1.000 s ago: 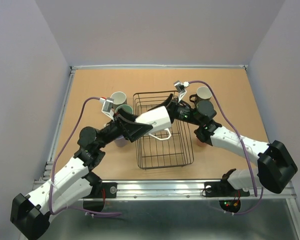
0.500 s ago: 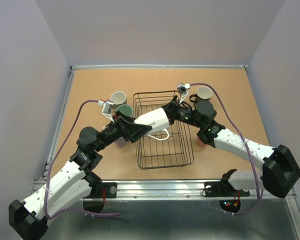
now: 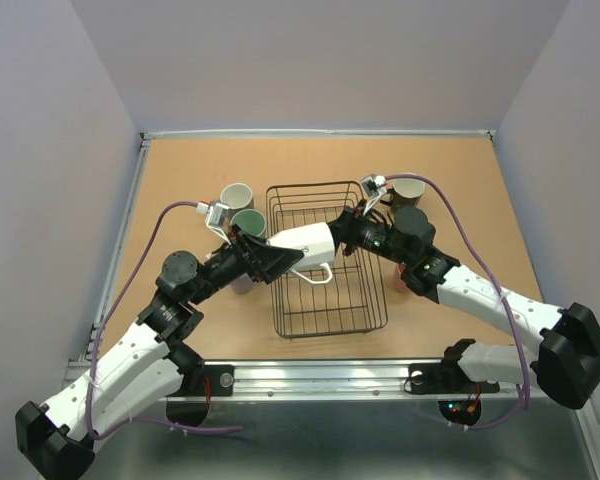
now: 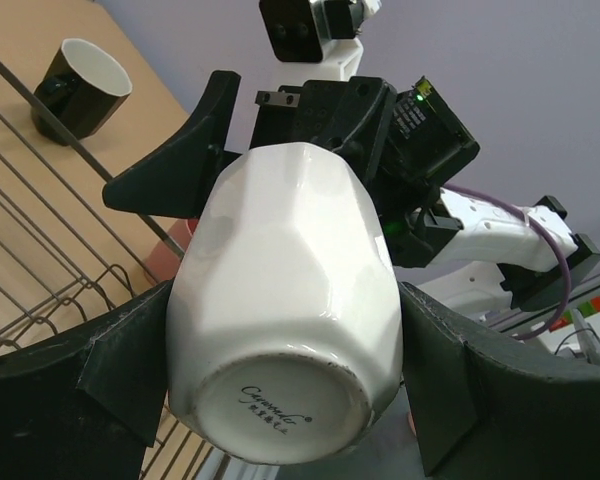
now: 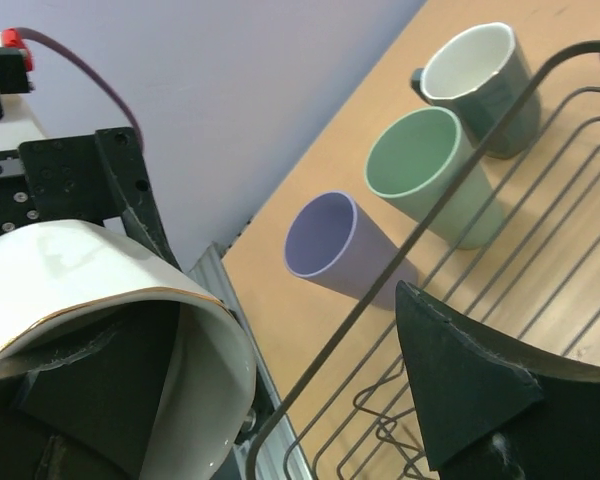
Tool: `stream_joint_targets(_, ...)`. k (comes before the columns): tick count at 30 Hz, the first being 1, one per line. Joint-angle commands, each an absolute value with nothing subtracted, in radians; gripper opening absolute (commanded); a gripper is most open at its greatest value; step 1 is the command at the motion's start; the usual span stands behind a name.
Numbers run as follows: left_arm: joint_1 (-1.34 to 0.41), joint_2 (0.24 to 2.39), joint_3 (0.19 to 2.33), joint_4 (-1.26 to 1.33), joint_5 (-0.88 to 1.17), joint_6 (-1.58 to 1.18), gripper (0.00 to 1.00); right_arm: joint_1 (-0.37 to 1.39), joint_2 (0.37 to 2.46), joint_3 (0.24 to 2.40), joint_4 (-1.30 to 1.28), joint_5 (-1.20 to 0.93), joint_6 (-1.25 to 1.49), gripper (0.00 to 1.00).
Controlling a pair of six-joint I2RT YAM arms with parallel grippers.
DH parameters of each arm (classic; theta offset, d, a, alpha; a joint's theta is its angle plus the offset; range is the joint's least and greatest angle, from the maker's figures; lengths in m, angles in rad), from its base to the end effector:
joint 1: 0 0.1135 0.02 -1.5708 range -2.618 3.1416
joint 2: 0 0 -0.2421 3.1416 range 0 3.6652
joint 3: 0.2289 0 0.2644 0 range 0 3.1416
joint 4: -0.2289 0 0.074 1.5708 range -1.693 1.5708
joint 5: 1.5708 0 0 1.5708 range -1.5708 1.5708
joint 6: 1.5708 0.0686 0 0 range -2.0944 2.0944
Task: Load the cups into the dish rack
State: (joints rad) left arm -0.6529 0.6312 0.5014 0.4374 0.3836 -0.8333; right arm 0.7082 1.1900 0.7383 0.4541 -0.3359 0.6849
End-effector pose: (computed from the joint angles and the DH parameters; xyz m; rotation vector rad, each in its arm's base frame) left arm 0.1582 -0.1533 0.3242 0.2435 1.4250 -1.4921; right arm 0.2334 0.2296 0.2802 -0.3113 1.7107 1.3254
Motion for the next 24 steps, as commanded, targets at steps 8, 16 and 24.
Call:
stream_joint_targets(8,-0.640,0.627,0.617,0.407,0.204,-0.710,0.00,0.715,1.098,0.724,0.220,0.055,0.584,0.93)
stream_joint_targets(16,-0.640,0.664,0.635,0.373,0.173,-0.664,0.00,0.715,1.062,0.736,0.123,0.190,0.569,0.94)
stream_joint_targets(24,-0.640,0.845,0.796,0.247,0.143,-0.554,0.00,0.715,0.967,0.742,-0.039,0.360,0.600,0.94)
